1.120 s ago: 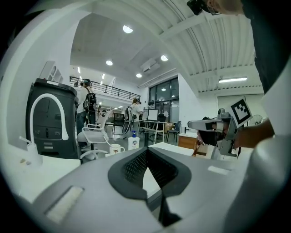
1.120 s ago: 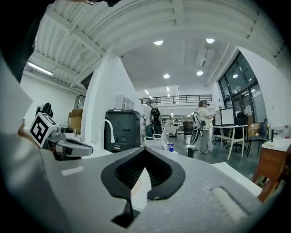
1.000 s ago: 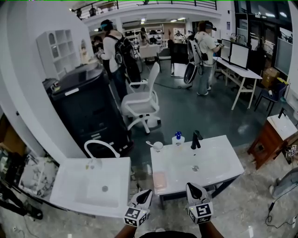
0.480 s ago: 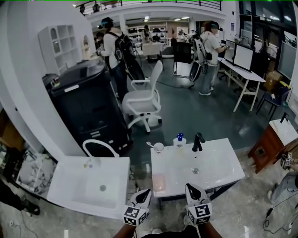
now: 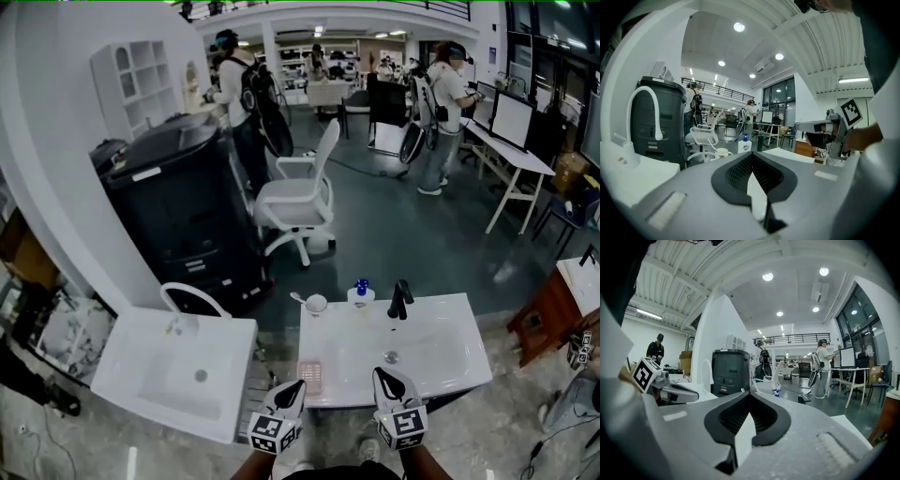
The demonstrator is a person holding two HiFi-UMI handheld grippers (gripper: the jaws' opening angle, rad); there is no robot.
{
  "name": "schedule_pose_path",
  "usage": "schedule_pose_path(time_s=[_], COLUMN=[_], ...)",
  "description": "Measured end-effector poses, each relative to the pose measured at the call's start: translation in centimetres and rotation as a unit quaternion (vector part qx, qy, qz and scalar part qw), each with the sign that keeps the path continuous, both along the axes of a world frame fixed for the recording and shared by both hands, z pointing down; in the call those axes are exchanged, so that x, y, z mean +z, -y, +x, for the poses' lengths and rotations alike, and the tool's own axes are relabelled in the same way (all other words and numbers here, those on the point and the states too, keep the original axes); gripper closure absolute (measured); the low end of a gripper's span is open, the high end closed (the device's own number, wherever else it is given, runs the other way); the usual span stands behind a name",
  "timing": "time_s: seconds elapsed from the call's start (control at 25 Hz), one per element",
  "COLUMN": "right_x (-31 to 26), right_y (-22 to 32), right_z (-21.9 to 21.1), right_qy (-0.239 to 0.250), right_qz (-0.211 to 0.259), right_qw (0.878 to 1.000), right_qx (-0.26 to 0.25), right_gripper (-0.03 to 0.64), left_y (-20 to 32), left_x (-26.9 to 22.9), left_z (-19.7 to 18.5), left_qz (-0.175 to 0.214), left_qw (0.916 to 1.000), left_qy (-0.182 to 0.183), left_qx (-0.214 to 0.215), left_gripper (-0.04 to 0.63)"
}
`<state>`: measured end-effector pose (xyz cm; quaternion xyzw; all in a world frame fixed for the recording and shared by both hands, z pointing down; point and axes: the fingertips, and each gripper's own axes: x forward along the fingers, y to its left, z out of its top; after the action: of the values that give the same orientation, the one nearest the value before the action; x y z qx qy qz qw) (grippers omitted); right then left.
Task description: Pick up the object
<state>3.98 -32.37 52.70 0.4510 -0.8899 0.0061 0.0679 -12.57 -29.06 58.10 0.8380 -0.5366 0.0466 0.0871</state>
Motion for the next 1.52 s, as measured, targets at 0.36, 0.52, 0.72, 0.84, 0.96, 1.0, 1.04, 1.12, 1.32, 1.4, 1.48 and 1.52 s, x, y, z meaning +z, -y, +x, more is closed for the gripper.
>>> schedule_pose_path(time_s=[0.36, 0.52, 0.72, 0.84, 0.96, 1.0, 1.04, 1.12, 1.32, 1.4, 1.48, 1.52], right_x=[1.2, 2.2, 3.2, 4.1, 4.8, 5.0, 5.3, 5.9, 7.4, 7.8, 8.3, 8.6], right_y=[3.0, 3.4, 3.7, 3.7, 4.0, 4.0, 4.0, 3.7, 3.2, 3.3, 3.6, 3.7], right_z=[2.1, 2.1, 1.7, 1.6, 1.3, 1.2, 1.1, 0.8, 0.6, 0.7, 0.8, 1.0], right_qy=[-0.006, -0.008, -0.011, -0.016, -0.019, -0.019, -0.019, -0.020, -0.026, -0.030, -0.034, -0.036], right_qz=[-0.014, -0.024, -0.039, -0.050, -0.057, -0.060, -0.064, -0.073, -0.093, -0.098, -0.103, -0.106], right_qw=[0.999, 0.999, 0.997, 0.996, 0.995, 0.995, 0.994, 0.993, 0.990, 0.989, 0.988, 0.987], right_qx=[-0.028, -0.041, -0.059, -0.068, -0.078, -0.081, -0.084, -0.091, -0.104, -0.108, -0.111, -0.112], right_gripper=[0.614, 0.614, 0.614, 0.614, 0.614, 0.614, 0.614, 0.614, 0.614, 0.614, 0.614, 0.614], left_y=[2.3, 2.7, 3.0, 2.9, 3.1, 3.1, 3.0, 2.9, 2.7, 2.9, 3.4, 3.5], left_x=[1.8, 3.0, 4.4, 5.9, 7.6, 8.2, 8.7, 9.9, 13.7, 14.9, 16.0, 16.4], left_z=[1.6, 1.5, 0.9, 0.4, 0.1, 0.1, 0.1, 0.1, 0.2, 0.2, 0.0, -0.1], left_qz=[-0.020, -0.029, -0.056, -0.075, -0.105, -0.116, -0.127, -0.147, -0.206, -0.223, -0.236, -0.242], left_qw=[0.9987, 0.9966, 0.9923, 0.9877, 0.9814, 0.9792, 0.9769, 0.9721, 0.9595, 0.9552, 0.9509, 0.9488], left_qy=[0.012, 0.029, 0.036, 0.047, 0.057, 0.060, 0.064, 0.068, 0.078, 0.082, 0.088, 0.090], left_qx=[-0.044, -0.072, -0.104, -0.129, -0.150, -0.155, -0.160, -0.170, -0.176, -0.176, -0.180, -0.182], left_gripper=[0.576, 0.575, 0.511, 0.435, 0.314, 0.283, 0.269, 0.246, 0.146, 0.129, 0.126, 0.126])
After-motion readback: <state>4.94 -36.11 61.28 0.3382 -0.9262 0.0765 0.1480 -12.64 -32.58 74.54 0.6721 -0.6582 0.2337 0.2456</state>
